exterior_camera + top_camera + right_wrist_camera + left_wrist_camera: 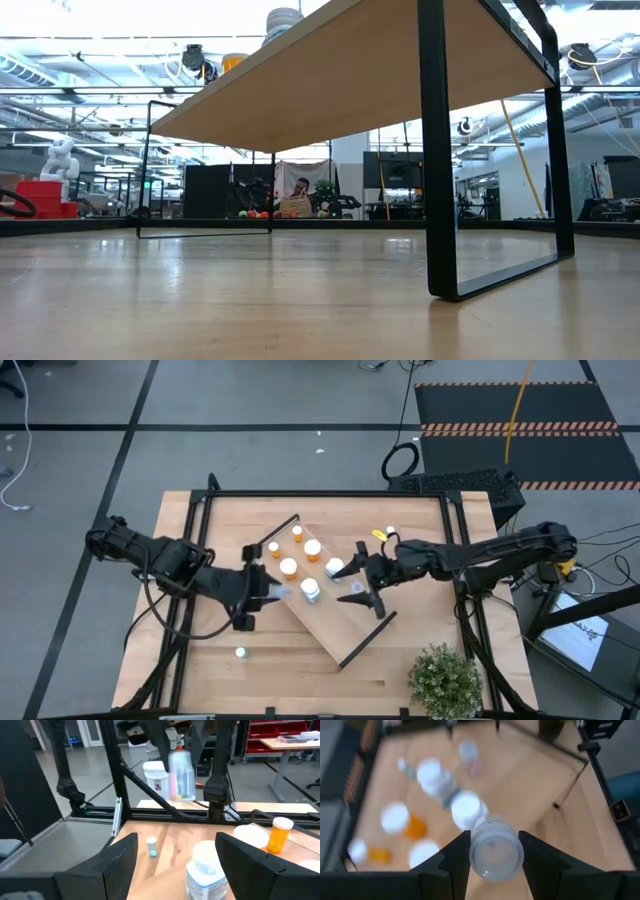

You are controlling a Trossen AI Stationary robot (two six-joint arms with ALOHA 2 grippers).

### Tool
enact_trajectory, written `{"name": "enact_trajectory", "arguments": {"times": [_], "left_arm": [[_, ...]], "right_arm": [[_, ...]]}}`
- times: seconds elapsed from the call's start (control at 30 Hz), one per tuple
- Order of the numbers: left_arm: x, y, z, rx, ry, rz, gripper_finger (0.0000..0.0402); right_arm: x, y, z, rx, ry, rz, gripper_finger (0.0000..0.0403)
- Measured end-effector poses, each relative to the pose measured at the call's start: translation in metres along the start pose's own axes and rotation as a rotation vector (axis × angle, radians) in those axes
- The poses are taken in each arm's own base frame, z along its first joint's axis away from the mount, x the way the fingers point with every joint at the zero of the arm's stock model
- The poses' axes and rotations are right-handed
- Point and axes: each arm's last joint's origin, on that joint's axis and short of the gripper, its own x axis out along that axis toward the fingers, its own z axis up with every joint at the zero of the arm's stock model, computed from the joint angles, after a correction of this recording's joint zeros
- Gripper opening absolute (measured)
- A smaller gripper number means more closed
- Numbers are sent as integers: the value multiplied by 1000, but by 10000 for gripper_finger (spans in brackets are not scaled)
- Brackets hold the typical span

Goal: Pick and place medicine bottles onto shelf by color
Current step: Put the transparent pill bottle on the shelf aligned with the transparent pill bottle

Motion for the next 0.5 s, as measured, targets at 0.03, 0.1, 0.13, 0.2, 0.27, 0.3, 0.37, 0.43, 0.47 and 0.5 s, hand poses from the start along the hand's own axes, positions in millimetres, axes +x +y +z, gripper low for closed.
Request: {"name": "enact_trajectory", "arguments": {"times": [0.03,0.1,0.13,0.2,0.27,0.3,0.37,0.43,0.47,0.5], "left_arm": [[1,1,3,41,-30,0,160],[1,3,9,116,-81,1,160],[2,4,12,155,-106,5,158],[1,5,17,233,-156,14,151],[2,5,21,305,-191,24,145],[4,4,23,342,-198,28,143],[7,3,26,405,-220,37,144],[10,1,27,466,-220,41,150],[14,0,29,495,-229,48,154],[17,-1,32,529,-239,55,156]], "right_arm": [[2,0,0,0,2,-1,263],[7,-3,1,14,0,-2,263],[8,-4,1,21,-3,11,263],[10,-7,1,41,-9,35,263],[11,-8,1,57,-22,29,263],[11,-9,1,60,-19,27,263],[11,-9,1,70,-18,26,263],[11,-9,1,78,-18,27,263],[11,-9,1,79,-20,28,263],[11,-9,1,79,-21,29,263]]}}
